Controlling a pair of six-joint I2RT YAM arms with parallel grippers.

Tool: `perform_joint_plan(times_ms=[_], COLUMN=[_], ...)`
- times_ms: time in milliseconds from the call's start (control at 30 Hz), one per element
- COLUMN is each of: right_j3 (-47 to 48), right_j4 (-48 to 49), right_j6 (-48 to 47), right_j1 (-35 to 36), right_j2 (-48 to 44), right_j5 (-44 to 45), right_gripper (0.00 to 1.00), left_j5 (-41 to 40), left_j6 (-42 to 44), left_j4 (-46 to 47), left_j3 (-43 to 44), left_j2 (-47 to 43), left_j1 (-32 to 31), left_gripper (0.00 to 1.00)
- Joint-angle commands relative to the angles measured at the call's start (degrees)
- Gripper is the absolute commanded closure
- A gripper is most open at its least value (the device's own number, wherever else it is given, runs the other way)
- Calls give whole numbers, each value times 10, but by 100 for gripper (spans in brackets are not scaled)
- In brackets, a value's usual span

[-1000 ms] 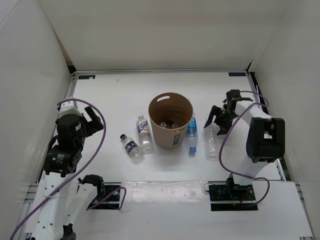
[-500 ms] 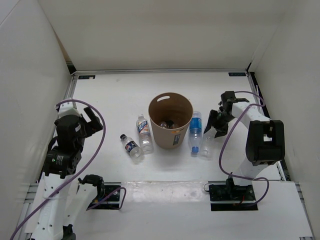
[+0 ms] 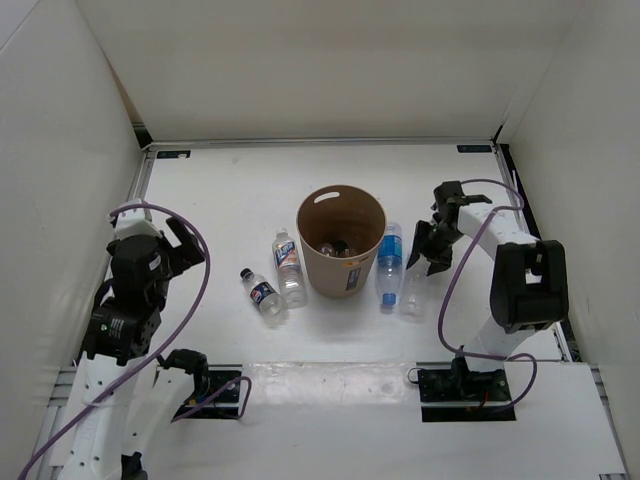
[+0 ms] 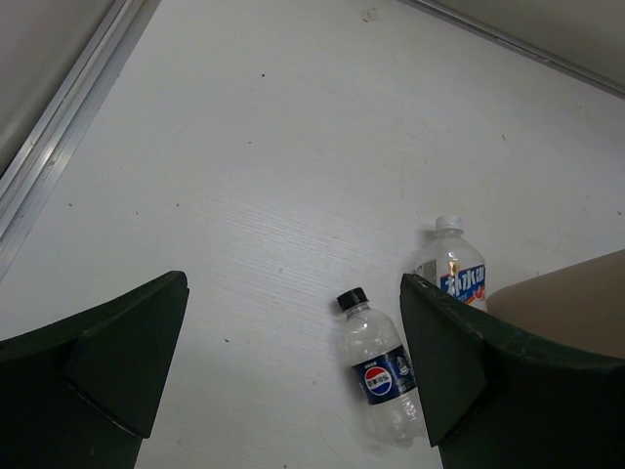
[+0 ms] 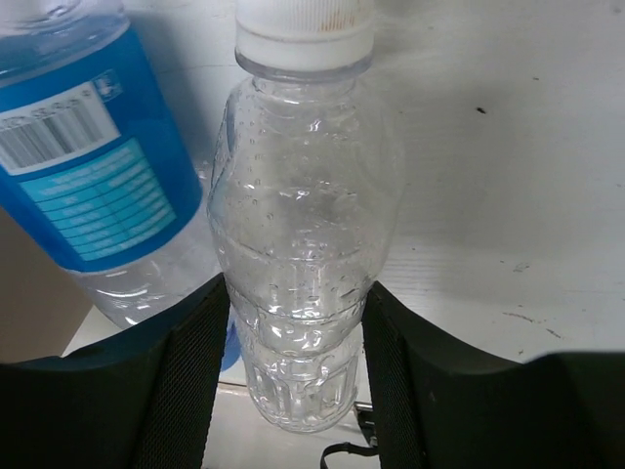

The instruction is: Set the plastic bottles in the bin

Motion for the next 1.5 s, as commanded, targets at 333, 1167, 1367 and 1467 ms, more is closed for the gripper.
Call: perform_joint_plan(times_ms=[333,1167,1367,1467], right_j3=[28,-18,42,54], right_j4=[-42,-33,-86,-88], right_j6=[-8,20,-15,-14], right_j1=[-67,-28,-32,4], right_j2=[-112,-31,48,50], right_j5=[-4,-40,-9,12], right_gripper=[100,36,38,38], left_j5=[-33,-43,-48,-47], left_j6=[3,3,4,4], left_j4=[-4,-6,-7,-8], left_j3=[4,3,2,2], left_j2=[-14,-30,-26,-26], left_j1=[-13,-24,-29,-29], left_gripper=[0,0,0,0])
